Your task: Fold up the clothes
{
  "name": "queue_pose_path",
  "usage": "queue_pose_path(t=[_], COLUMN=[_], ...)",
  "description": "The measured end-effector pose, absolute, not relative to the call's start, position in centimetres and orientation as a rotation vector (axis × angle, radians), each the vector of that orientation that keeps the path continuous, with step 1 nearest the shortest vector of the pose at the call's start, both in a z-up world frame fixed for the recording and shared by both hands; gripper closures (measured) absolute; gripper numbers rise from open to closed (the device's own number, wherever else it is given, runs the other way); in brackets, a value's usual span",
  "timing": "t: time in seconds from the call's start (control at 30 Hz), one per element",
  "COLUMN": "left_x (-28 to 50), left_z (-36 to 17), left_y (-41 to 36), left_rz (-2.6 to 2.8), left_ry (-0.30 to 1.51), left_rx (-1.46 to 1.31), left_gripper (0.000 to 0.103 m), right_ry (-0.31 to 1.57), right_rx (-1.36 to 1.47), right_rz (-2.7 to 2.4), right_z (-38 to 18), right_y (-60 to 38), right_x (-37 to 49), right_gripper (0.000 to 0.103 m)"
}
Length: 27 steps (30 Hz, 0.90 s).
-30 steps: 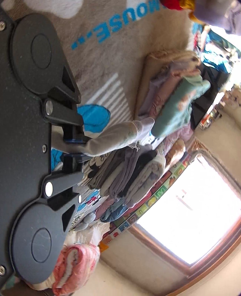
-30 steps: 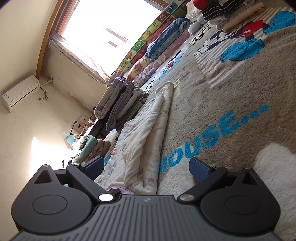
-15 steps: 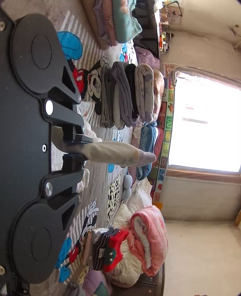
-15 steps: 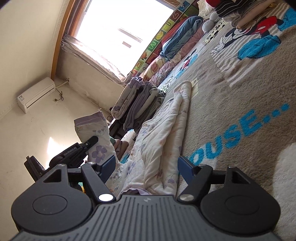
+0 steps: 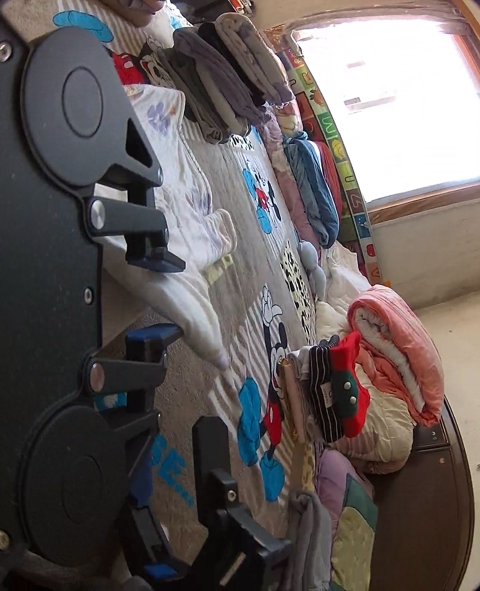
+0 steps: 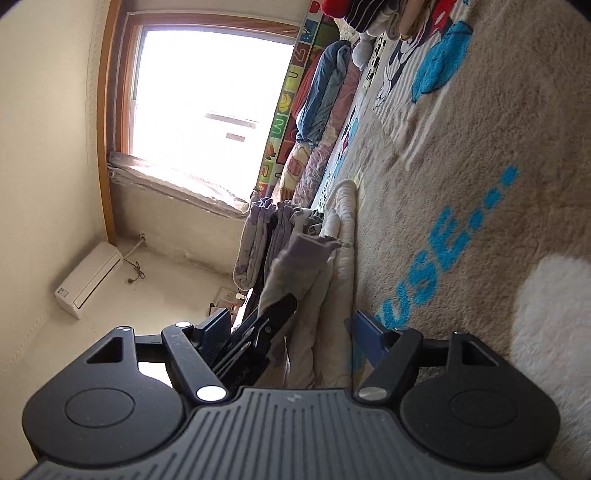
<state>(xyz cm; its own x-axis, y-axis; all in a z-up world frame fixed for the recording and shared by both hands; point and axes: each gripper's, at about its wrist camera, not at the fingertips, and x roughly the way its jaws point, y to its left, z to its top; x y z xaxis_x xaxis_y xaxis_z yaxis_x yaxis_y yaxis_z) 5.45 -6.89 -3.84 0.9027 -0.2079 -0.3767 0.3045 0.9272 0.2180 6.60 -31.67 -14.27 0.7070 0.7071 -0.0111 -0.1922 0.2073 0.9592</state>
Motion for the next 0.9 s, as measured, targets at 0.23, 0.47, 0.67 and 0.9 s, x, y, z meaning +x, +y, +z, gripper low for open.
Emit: queue_pose_path(t=[0.23, 0.47, 0.67, 0.9], left_x=[1.5, 1.3, 1.6, 2.0], left_z=[-0.9, -2.6, -3.9, -4.6], left_y=[2.1, 7.8, 9.5, 10.6], left_rz=[-0.134, 0.034, 0.011, -0.005], left_ry=[0.371, 0.48, 0.558, 0.595], left_rx=[0.086, -0.056, -0.101, -0.162], left_gripper=[0.062, 0.063, 0.063, 0.068], right_ry=[0.549, 0.594, 0.595, 0.524], right_rx=[1.141, 1.145, 1.126, 1.029], right_rz=[0.672, 0.597, 0.498, 0.503], right_z=[-13.8, -13.3, -12.5, -9.8], right_y=[-30.4, -28.5, -26.5, -25.4], right_x=[7.5, 9.1, 10.6, 11.6], right_gripper=[0.03, 0.029, 0.034, 0.088])
